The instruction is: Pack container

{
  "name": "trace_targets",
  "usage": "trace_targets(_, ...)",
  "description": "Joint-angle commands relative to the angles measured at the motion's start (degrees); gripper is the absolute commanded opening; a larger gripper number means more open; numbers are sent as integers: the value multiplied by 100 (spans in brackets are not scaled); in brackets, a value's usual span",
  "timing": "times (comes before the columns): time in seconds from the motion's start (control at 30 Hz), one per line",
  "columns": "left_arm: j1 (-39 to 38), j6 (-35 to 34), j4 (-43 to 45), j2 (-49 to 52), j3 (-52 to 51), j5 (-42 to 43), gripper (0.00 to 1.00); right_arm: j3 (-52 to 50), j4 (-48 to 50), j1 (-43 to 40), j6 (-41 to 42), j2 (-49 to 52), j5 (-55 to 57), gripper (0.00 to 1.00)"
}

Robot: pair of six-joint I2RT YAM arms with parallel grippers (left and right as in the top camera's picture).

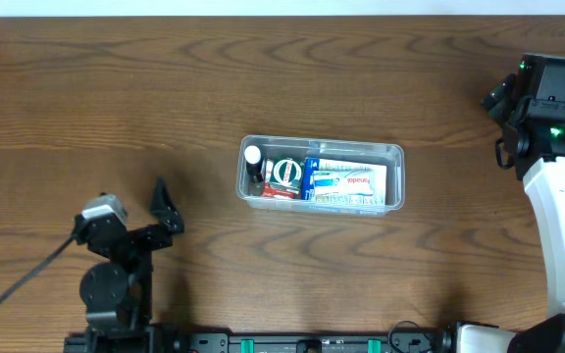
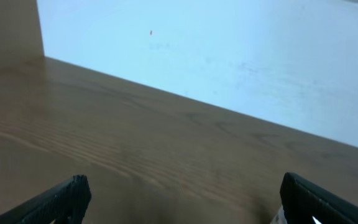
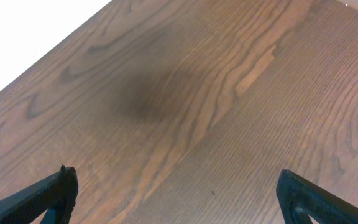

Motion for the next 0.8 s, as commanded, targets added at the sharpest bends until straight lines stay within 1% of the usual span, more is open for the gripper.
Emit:
trace_targets(0.0, 168, 210, 208, -444, -306, 518, 98, 7, -2, -22, 79, 7, 63, 99)
trace_targets(0.27, 216, 212, 295, -868, -597, 514, 98, 7, -2, -22, 81, 7, 61, 99)
trace_targets(0.53, 216, 208, 1099, -1084, -1187, 520, 98, 7, -2, -22, 79, 7, 63, 99)
trace_targets(0.63, 216, 208, 1274, -1082, -1377, 520, 98, 7, -2, -22, 81, 7, 63, 99)
trace_targets(0.73, 212, 205, 1287, -1082, -1556, 527, 98, 7, -2, -22, 79, 7, 63, 99)
trace_targets(0.77, 210, 212, 1154, -1082, -1550, 518, 98, 7, -2, -22, 81, 7, 61, 99)
